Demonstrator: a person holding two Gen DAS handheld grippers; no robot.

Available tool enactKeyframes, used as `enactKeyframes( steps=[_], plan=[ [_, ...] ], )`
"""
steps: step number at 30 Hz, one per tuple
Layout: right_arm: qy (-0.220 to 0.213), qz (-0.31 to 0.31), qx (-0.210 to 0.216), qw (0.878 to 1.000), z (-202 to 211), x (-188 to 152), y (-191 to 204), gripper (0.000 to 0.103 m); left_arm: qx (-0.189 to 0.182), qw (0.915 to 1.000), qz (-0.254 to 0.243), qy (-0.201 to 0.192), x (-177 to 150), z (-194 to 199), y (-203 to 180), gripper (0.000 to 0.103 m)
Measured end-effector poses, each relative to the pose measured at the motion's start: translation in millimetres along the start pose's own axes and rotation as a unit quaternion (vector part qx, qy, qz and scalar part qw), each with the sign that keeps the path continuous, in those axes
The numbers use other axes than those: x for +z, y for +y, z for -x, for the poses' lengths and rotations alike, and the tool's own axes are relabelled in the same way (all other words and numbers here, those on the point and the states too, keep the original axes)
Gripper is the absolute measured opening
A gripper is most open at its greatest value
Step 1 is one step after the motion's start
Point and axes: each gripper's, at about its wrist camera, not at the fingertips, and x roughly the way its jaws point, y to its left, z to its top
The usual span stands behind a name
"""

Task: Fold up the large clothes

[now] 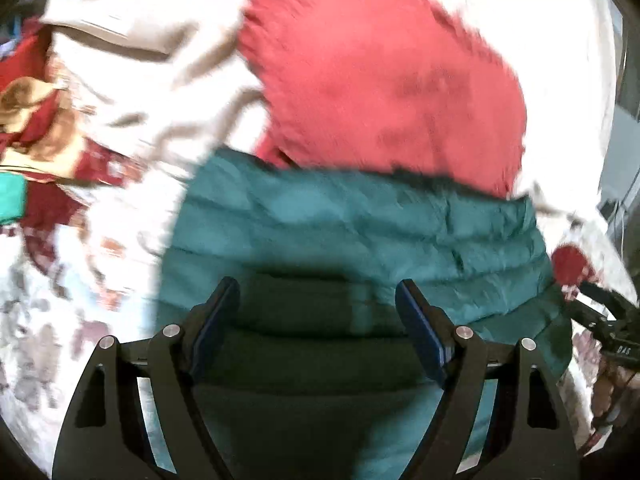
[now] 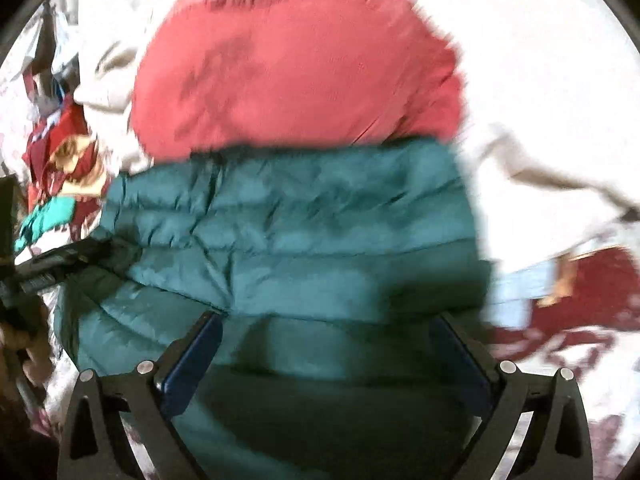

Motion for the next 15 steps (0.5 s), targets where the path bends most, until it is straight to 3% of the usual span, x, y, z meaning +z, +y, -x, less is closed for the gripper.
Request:
enactKeyframes(
  steps=[4,7,11,15],
  plan=[
    [-0.034,-0.033,-0.019,0.999,43.4,-25.3,-46.8,0.103,0.002,0.9986,0.052,0.008,-8.9,19.3,57.6,0.081],
    [-0.01,-0.083,-0.026,0.996,47.4,-42.9,-83.2,0.103,0.016,0.9968,0.069,0.037,-26.7,14.1,86.8,0.081],
    [0.023,-0.117,-0.007,0.993,33.4,-49.6,-110.7,0.103,0.002,0.9963,0.059,0.063,-36.5,-1.0,96.4,0.081],
    [0.034,-0.125,0.007,0.992,7.7,-42.9,-117.6,0.103,-0.012,0.9979,0.04,0.049,-33.1,-5.4,92.0,0.081]
  ],
)
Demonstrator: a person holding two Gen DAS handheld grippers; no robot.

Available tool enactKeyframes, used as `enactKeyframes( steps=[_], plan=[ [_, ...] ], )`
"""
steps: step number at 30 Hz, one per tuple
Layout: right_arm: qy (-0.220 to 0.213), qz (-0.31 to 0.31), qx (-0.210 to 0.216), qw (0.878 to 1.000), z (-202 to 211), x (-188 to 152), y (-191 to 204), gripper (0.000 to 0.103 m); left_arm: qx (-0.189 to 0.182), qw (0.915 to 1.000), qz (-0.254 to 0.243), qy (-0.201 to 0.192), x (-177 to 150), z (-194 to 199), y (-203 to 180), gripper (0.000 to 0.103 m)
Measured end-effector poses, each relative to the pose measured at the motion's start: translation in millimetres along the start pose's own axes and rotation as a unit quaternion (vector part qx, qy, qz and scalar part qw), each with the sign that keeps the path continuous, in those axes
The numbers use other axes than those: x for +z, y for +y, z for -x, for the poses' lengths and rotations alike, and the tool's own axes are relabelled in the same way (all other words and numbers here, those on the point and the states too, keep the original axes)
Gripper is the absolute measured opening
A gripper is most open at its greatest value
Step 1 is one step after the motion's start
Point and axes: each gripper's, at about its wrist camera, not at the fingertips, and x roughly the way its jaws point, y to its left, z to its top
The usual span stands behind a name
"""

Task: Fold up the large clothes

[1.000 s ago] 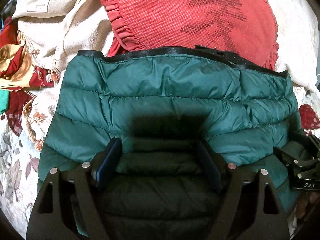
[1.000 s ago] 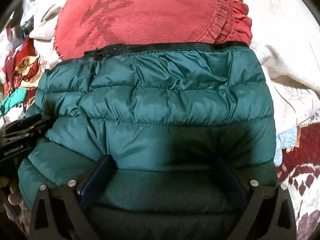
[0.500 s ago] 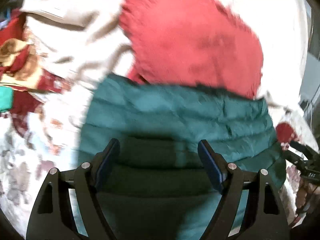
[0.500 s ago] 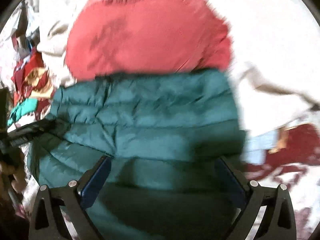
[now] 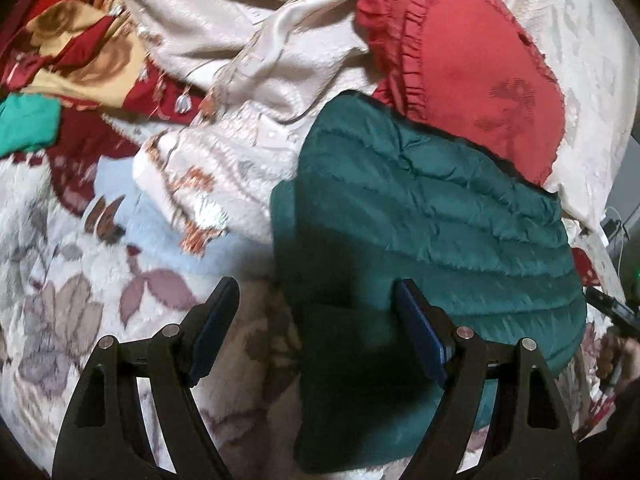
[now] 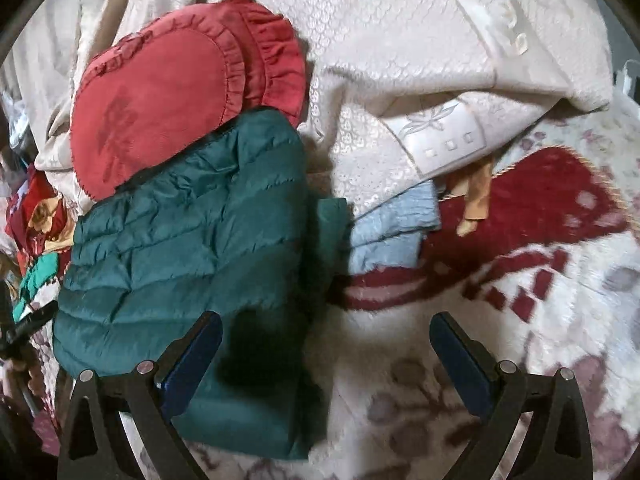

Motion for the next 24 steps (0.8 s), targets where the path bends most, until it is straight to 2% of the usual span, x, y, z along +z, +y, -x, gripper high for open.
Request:
enactKeyframes(
  steps=[4,6,10,14,16,18,24],
  plan=[
    [0.014,-0.006,0.003,1.0,-29.8,10.2,-5.4,0.103,-0.018,0.9997,-0.014,0.007,5.9,-9.7,1.6,0.081],
    [0.013,-0.015,0.017,1.0,-36.4,14.7,-7.0,0.103,-0.047,0.9986,0.001,0.023,8.7,-21.1,11.5,0.081],
    [0.003,0.011,0.034,0.999,-41.3,23.1,5.7,0.103,-0.083,0.9956,0.036,0.022,15.7,-35.3,31.4,0.081],
    [0.013,0.042,0.04,0.998,-54.9,21.1,14.4,0.103,-0.164,0.9835,0.053,0.056,19.3,-57.9,40.9,0.083],
    [0.016,0.04,0.046,0.998,-60.1,19.7,12.3,0.103,-0.178,0.9788,0.068,0.076,16.8,-73.7,46.8,0.092],
    [0.023,0.03,0.056,0.998,-65.8,18.5,6.7,0.103,-0.194,0.9742,0.087,0.077,17.1,-80.7,51.0,0.095],
    [0.032,0.011,0.101,0.994,-82.2,14.6,-8.8,0.103,-0.195,0.9754,0.073,0.073,23.2,-87.0,46.1,0.101]
  ],
)
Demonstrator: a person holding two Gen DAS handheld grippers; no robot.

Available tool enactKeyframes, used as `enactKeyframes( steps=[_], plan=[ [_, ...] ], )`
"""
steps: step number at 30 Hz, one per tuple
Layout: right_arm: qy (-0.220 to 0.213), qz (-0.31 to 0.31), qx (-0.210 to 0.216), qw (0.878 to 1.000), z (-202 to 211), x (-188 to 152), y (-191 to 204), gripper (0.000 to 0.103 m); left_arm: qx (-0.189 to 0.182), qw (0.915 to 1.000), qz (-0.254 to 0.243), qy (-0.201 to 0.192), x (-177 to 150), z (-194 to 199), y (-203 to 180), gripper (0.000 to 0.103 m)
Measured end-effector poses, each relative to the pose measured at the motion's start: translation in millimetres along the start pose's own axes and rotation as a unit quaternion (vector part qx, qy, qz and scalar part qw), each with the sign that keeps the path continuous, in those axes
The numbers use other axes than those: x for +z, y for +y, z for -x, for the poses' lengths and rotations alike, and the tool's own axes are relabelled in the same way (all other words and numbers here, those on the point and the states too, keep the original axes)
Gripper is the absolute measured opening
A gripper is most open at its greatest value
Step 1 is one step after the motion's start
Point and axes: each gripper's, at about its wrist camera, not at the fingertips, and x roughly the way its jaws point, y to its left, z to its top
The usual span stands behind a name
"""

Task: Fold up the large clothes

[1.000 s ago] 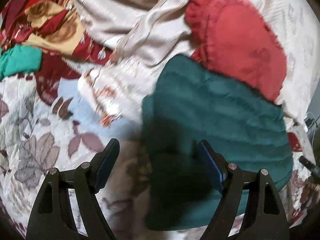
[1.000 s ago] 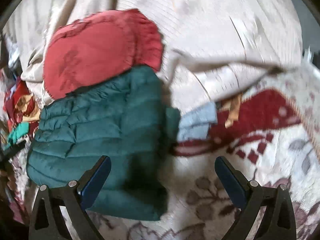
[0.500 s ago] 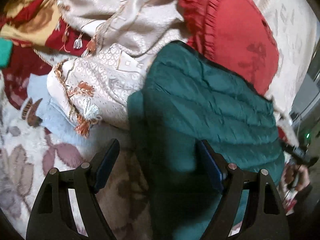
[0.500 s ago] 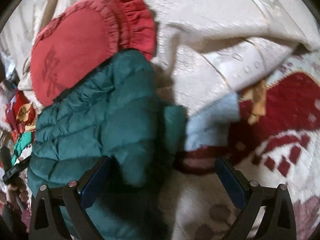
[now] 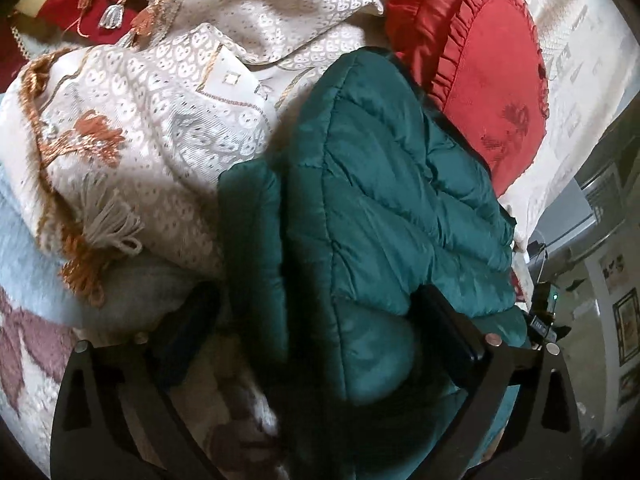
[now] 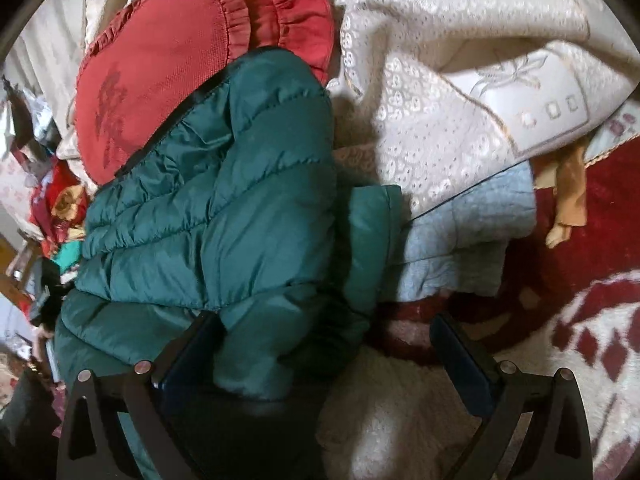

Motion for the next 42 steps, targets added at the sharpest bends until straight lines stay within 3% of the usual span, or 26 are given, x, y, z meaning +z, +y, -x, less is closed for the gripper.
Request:
enactKeyframes(
  steps=[5,9,11,13,14,16,18,21,23,25,30,33,35,36,38,42],
  plan=[
    [0.018,-0.068,0.091,0.993,-16.4,-0.4,-31.1,0.103,0.01,0.9999,-0.012,-0.001,3.5,-5.9,-4.7,0.101],
    [0.023,-0.068,0.109,0.991,-19.9,1.2,-33.0,0.103,0.03,0.9993,-0.024,-0.004,4.1,-6.8,-9.5,0.093],
    [0.027,-0.069,0.12,0.99,-22.8,3.5,-34.5,0.103,0.025,0.9993,-0.028,-0.009,3.0,-4.9,-13.3,0.07],
    [0.024,-0.064,0.124,0.99,-22.2,5.2,-35.0,0.103,0.039,0.9984,-0.038,-0.016,3.8,-0.2,-18.1,0.058],
    [0.023,-0.053,0.127,0.99,-20.8,7.5,-33.4,0.095,0.048,0.9975,-0.047,-0.021,4.0,1.9,-22.8,0.052],
    [-0.001,0.012,0.135,0.991,-10.1,11.5,-17.0,0.067,0.058,0.9964,-0.058,-0.022,3.5,3.7,-26.5,0.05],
    [-0.012,0.057,0.105,0.993,-3.5,13.3,-0.7,0.063,0.06,0.9959,-0.063,-0.023,1.6,4.1,-25.8,0.05],
    [-0.022,0.061,0.102,0.993,0.0,11.8,0.5,0.06,0.06,0.9958,-0.065,-0.025,-2.0,3.9,-20.7,0.056],
    [-0.026,0.064,0.099,0.993,1.7,11.6,1.2,0.059,0.064,0.9962,-0.054,-0.024,-1.7,2.3,-14.9,0.069],
    [-0.027,0.063,0.097,0.993,1.3,12.3,0.8,0.059,0.064,0.9968,-0.04,-0.025,-1.9,0.1,-10.2,0.076],
    [-0.016,0.048,0.089,0.995,-6.4,9.5,5.2,0.061,0.062,0.9971,-0.038,-0.025,-2.9,1.2,-8.8,0.075],
    [-0.005,0.041,0.078,0.996,-12.2,10.2,7.7,0.066,0.055,0.9973,-0.04,-0.029,-2.9,1.6,-11.5,0.065],
    [0.006,0.029,0.078,0.997,-16.4,10.8,6.5,0.069,0.061,0.9956,-0.059,-0.039,-4.4,5.3,-18.7,0.047],
    [0.003,0.036,0.076,0.996,-14.8,11.4,8.8,0.068,0.065,0.9945,-0.067,-0.046,-5.2,7.8,-23.3,0.044],
    [-0.007,0.07,0.061,0.996,-7.7,14.0,21.7,0.054,0.072,0.9925,-0.08,-0.058,-6.9,13.0,-29.9,0.034],
    [-0.021,0.096,0.036,0.994,6.7,17.7,38.6,0.04,0.08,0.9911,-0.087,-0.061,-9.9,24.2,-41.1,0.032]
  ],
)
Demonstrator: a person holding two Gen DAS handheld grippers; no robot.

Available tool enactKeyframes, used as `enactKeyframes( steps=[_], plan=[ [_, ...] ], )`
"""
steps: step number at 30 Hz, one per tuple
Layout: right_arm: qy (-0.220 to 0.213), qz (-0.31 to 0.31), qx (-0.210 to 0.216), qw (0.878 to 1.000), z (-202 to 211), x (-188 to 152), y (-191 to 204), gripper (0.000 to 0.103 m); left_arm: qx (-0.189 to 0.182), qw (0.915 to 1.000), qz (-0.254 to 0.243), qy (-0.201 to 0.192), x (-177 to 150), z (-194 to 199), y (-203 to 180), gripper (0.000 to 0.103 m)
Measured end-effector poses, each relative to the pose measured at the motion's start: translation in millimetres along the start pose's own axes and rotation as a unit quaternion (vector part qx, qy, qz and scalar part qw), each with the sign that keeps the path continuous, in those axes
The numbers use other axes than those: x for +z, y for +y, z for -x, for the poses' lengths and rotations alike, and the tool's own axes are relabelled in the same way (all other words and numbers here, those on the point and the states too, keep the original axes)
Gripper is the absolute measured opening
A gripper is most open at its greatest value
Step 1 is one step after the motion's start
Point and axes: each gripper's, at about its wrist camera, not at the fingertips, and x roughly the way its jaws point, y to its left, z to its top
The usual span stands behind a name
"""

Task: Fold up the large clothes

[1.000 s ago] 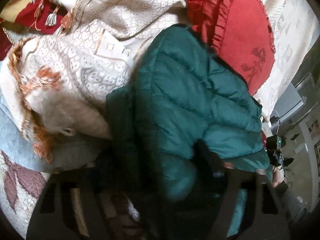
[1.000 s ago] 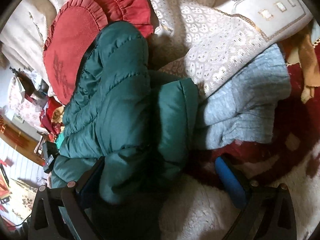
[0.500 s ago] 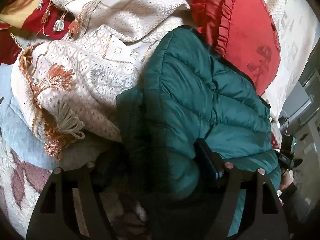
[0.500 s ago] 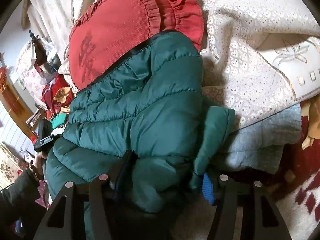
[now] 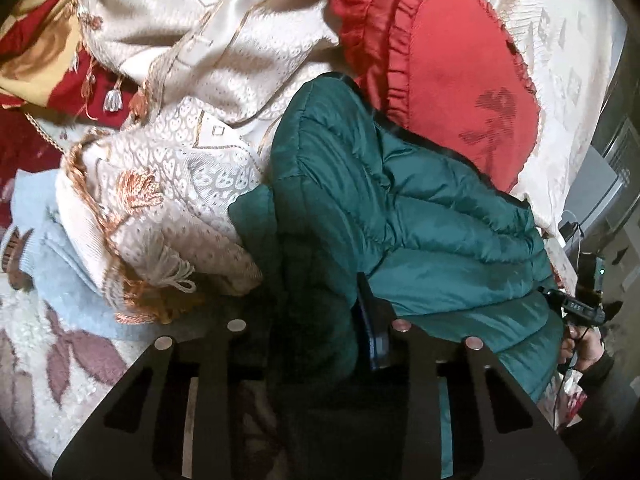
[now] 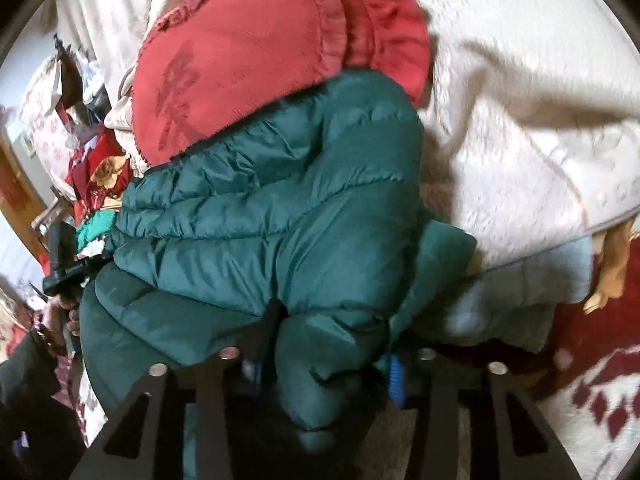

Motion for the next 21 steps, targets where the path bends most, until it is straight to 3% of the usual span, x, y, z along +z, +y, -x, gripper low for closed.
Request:
enactKeyframes(
  steps=[4,8,13,17,21],
  plan=[
    [-0.012,0.023,-0.032,0.999,18.6,0.7,19.3,0.038,0.011,0.9999,-0.006,0.003,-7.5,10.6,-6.3,0.034],
    [-0.003,0.005,-0.027,1.0,24.2,-6.8,15.5,0.038,0.017,0.9997,0.015,0.014,-16.8,14.5,-5.6,0.038],
    [0.025,-0.036,-0.01,0.999,31.1,-15.3,9.5,0.038,-0.002,0.9988,0.043,0.021,-25.6,19.8,-4.2,0.044],
    [0.024,-0.029,-0.01,0.999,37.7,-18.1,14.7,0.038,-0.005,0.9996,0.028,0.01,-26.2,22.3,-13.3,0.028],
    [0.013,-0.032,-0.015,0.999,45.1,-18.2,21.2,0.036,-0.002,0.9997,0.025,0.0,-29.5,35.0,-20.7,0.026]
  ],
)
